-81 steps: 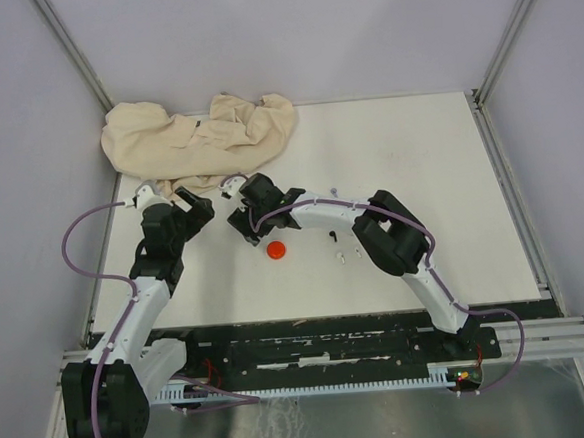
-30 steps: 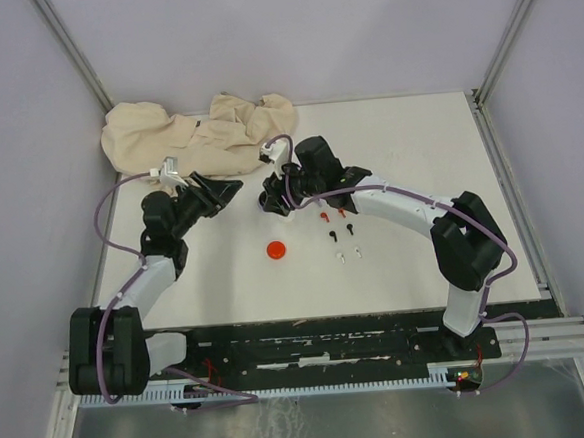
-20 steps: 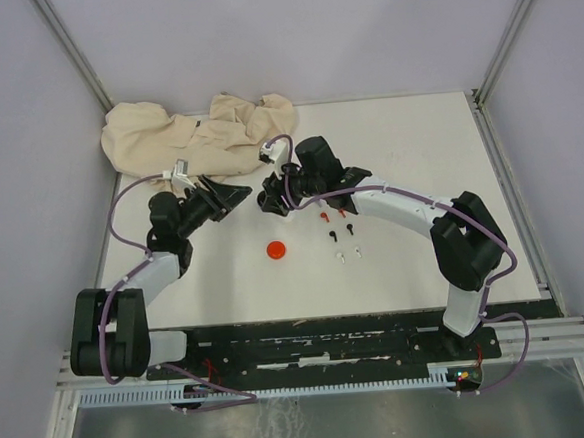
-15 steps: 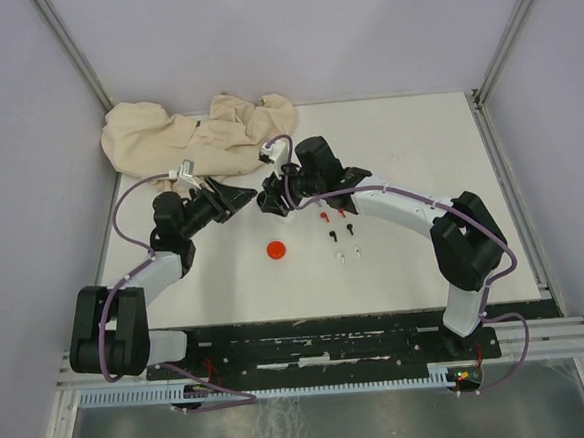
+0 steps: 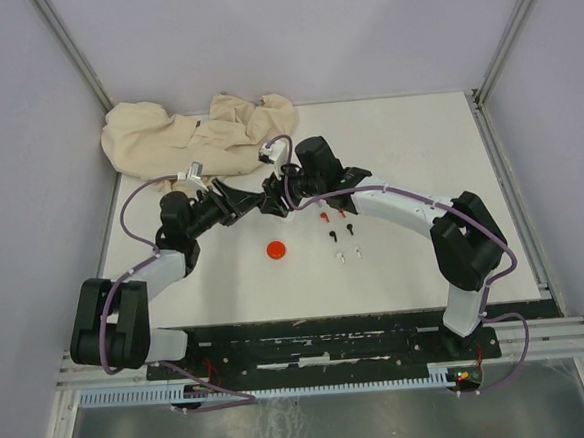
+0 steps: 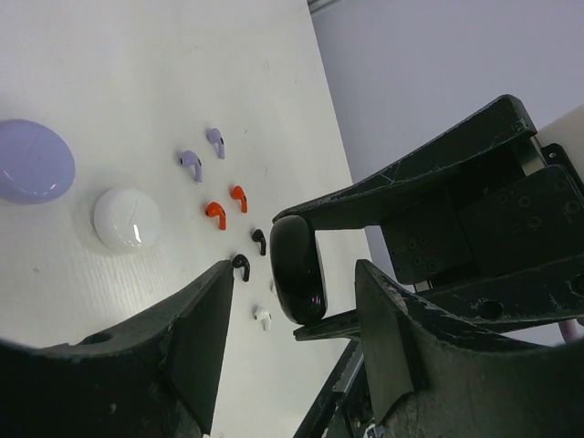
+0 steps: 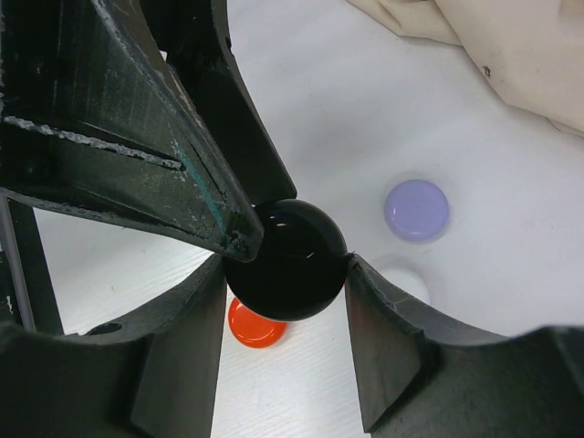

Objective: Insert the wireless bluetooth earbuds into the charging case
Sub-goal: Open the charging case.

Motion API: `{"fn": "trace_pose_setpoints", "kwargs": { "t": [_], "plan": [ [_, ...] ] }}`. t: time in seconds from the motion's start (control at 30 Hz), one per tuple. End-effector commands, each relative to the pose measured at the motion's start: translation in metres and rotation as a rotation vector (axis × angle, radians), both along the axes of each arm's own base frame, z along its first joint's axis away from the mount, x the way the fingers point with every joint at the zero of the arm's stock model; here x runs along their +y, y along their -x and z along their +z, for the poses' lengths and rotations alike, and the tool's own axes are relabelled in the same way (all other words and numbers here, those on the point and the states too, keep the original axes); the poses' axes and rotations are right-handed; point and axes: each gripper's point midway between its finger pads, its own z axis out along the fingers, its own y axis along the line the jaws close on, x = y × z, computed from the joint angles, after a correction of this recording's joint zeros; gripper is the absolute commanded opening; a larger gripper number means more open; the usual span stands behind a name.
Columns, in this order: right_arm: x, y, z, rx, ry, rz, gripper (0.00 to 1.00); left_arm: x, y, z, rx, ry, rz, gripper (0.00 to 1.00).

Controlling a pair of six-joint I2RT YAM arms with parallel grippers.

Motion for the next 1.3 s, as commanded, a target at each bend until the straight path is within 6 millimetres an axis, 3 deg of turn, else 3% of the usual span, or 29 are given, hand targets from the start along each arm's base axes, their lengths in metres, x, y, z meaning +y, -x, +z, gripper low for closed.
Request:
{"fn": "trace_pose_setpoints", "kwargs": {
  "t": [0.0,0.33,0.63,0.87,0.93,1.07,1.17,1.27],
  "plan": [
    [0.011,-0.006,0.029,-0.054,-0.078,0.024,0.02,-0.003,-0.005,0.012,-0.047,0.006,-0.013,0.62],
    [0.012,-0.005,0.025,-0.046,-0.075,0.031,0.02,-0.006,-0.01,0.012,-0.049,0.003,-0.014,0.54],
    [0.012,-0.005,0.022,-0.039,-0.072,0.034,0.02,-0.005,-0.012,0.014,-0.053,0.005,-0.003,0.4],
    [0.012,-0.005,0.021,-0.04,-0.066,0.03,0.02,-0.005,-0.015,0.017,-0.061,0.008,0.007,0.08],
    [0.011,-0.006,0.021,-0.038,-0.064,0.024,0.04,-0.004,-0.015,0.017,-0.059,0.009,0.009,0.03],
    [0.011,-0.005,0.022,-0.037,-0.064,0.022,0.2,-0.004,-0.015,0.018,-0.063,0.011,0.012,0.03],
    [0.009,-0.006,0.024,-0.034,-0.062,0.006,0.56,-0.003,-0.014,0.018,-0.063,0.009,0.022,0.03],
    [0.0,-0.007,0.035,-0.055,-0.072,-0.035,0.74,0.0,-0.016,0.017,-0.063,-0.003,0.044,0.03]
  ]
}}
